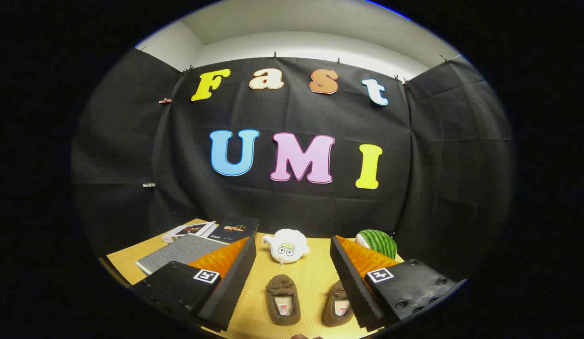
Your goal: Open the storage box then place both shoes into the box .Put the left shoe in first, then the right shoe, with the right side of both shoes facing outward in a uniform manner.
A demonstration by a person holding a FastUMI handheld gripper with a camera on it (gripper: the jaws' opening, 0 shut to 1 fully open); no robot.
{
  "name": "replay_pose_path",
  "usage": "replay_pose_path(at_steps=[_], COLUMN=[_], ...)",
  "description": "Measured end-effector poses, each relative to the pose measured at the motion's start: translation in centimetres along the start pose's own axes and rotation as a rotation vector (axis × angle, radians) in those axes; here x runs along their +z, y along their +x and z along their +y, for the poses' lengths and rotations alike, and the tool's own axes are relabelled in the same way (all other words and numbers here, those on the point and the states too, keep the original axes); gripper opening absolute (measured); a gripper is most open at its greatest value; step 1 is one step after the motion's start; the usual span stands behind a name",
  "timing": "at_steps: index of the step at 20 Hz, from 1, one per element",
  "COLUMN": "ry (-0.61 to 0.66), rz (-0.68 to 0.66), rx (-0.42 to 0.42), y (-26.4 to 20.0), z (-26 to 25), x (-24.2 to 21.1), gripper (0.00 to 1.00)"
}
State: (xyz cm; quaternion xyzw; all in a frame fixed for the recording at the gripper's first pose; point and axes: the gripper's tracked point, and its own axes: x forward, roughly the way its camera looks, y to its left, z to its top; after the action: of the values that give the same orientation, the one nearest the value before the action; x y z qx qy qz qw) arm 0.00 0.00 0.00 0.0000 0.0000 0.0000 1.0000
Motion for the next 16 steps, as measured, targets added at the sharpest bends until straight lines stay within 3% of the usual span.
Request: replay_pose_path(at_steps=[16], ry=[-0.019], rz=[0.013], rx=[0.05], y=[1.8], z=[0.3], x=[-0.5], gripper=[0.97])
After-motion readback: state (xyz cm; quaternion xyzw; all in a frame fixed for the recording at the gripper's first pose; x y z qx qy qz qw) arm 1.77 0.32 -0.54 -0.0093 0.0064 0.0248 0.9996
